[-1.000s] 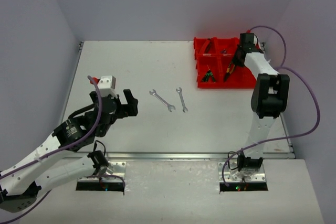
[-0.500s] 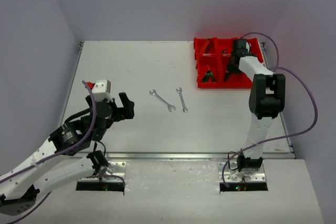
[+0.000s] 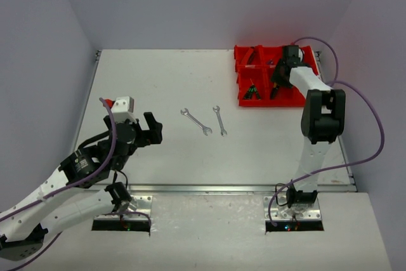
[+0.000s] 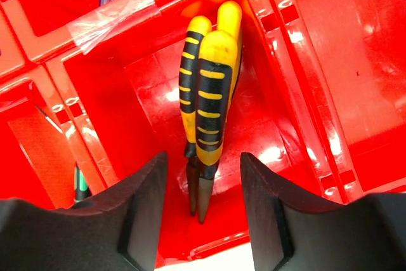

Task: Sort the tools into containers

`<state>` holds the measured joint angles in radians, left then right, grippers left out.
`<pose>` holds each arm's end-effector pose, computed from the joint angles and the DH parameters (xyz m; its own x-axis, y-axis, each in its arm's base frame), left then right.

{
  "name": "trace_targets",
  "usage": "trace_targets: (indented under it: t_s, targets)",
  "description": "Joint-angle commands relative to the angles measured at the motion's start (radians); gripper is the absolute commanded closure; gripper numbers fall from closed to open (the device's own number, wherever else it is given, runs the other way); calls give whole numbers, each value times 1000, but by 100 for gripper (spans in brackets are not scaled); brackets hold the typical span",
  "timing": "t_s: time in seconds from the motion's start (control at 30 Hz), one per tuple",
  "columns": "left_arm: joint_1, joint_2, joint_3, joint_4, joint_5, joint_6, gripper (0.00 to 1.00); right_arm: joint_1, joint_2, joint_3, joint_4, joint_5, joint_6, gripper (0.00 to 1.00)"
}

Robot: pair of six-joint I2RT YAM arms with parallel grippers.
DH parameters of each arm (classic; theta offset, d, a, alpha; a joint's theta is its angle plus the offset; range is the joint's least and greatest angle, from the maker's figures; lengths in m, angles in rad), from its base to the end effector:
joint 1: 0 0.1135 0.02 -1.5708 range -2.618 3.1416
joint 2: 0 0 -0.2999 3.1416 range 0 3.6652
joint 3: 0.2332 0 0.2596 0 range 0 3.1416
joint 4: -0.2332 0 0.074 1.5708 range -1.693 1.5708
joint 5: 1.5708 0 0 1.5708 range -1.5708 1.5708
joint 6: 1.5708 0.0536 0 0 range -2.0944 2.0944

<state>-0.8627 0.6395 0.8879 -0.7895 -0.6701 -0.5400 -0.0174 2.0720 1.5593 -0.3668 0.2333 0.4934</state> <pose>0.0961 -0.0610 0.3530 -0.4154 -0.1344 -0.8997 0.0414 0.9852 -0.1663 0.4938 -0.0210 0.2077 -0.6006 0.4713 -0.6459 0.5095 0.8481 0.1451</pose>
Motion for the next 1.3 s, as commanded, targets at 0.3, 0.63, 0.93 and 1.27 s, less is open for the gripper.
trace_targets:
  t_s: [0.3,0.63,0.93,1.27]
  targets:
    - [-1,12,1,23,-38,-33,0,10,-188,28,11,-10,-20,28]
    - [-1,152,6,59,-89,-320,0,69,-548,-273,22,-228,-42,100]
    - [81,715,301,77,21,-464,0,179,-851,-572,52,-417,-37,1]
    - [162,761,373,15,-29,-534,0,336,-595,-455,-64,-404,-87,6]
